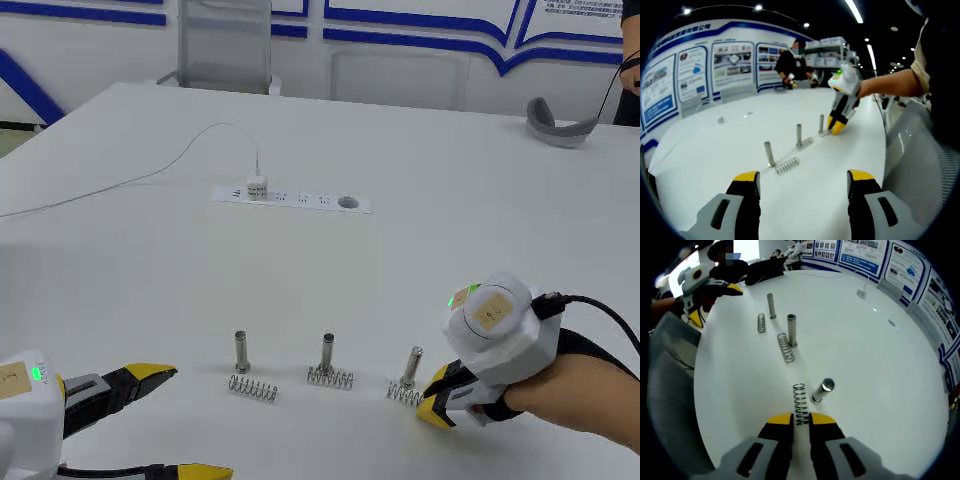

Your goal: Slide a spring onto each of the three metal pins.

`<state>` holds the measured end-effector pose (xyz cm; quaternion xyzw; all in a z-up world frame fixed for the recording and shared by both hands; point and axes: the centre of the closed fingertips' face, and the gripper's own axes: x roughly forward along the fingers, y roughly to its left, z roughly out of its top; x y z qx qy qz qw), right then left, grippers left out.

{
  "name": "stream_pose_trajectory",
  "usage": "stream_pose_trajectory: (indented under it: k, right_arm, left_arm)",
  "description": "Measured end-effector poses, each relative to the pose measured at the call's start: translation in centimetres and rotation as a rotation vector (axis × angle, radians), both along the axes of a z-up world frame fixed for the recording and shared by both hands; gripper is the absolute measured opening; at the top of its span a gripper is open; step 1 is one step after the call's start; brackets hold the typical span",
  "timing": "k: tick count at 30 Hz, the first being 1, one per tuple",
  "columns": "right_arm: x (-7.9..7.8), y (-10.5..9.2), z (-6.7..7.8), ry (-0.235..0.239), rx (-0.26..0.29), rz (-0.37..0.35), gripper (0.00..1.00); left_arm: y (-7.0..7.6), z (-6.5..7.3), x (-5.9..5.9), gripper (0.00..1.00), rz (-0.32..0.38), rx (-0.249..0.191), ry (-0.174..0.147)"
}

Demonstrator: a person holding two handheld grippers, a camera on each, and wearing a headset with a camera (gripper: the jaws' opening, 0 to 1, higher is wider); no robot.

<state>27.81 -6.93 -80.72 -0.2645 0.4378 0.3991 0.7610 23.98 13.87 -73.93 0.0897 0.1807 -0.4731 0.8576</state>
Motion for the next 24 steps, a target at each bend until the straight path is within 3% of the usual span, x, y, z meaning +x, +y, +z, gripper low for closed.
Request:
stream_pose_trajectory:
  k: [14,24]
  right_arm:
    - [0.0,-0.1,-0.2,0.076,0.007,-0.026,0.12]
    - [-0.8,0.3,0.3,0.073,0.010,-0.010,0.11]
  left_arm:
    - [-0.6,-0.2,-0.4,0.69,-0.025,0.007,0.006]
    - [-1.9,-0.5,-0.8,0.67,-0.074,0.016,0.004]
